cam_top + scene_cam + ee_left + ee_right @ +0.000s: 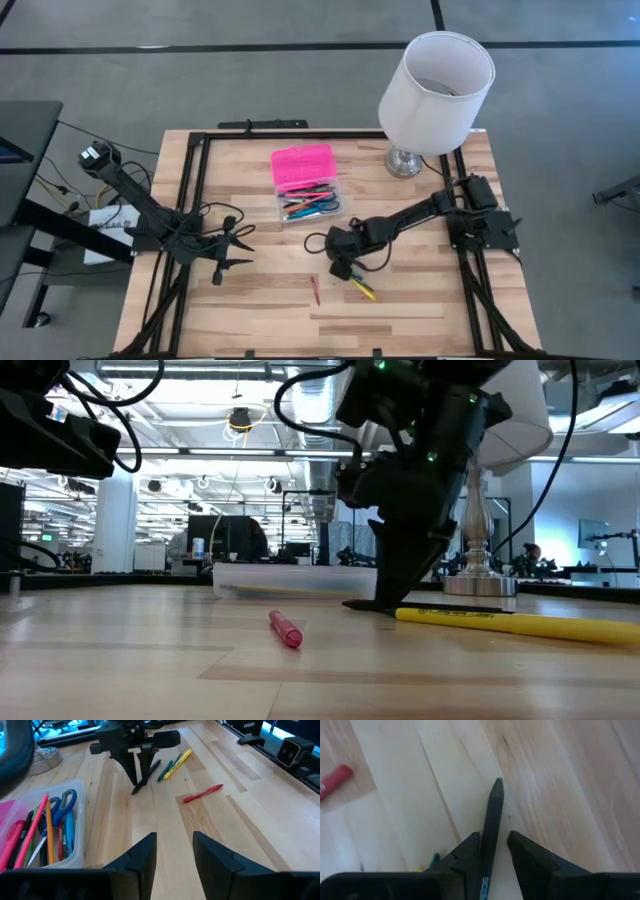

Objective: Pick & place school supplies into a supply box
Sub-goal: Put the black pen into the pink supply box

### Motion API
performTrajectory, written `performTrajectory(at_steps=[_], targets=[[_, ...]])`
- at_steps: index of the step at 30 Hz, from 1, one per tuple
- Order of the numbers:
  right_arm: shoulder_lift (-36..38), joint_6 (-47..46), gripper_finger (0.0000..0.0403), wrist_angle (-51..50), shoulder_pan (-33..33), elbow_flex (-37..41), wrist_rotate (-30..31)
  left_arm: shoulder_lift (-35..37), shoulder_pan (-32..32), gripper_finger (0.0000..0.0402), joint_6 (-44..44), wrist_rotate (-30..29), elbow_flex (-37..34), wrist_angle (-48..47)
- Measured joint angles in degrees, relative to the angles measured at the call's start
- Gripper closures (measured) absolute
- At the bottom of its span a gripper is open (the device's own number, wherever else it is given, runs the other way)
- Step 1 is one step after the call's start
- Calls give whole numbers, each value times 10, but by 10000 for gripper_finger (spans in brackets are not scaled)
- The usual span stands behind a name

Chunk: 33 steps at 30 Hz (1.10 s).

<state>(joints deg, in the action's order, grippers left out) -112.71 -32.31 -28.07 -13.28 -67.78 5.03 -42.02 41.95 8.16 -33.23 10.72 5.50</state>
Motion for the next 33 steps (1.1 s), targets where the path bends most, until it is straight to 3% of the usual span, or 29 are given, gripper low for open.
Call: performTrajectory(at_steps=[11, 26, 33], targets=[[0, -1, 296, -90, 22, -20, -65, 0, 0, 278, 0, 16, 0, 0], [0, -33, 297, -132, 20, -20, -78, 0, 0, 278, 15, 26, 0, 0], [1, -37, 331, -155, 20, -20, -82, 0, 0, 278, 16, 27, 0, 0]])
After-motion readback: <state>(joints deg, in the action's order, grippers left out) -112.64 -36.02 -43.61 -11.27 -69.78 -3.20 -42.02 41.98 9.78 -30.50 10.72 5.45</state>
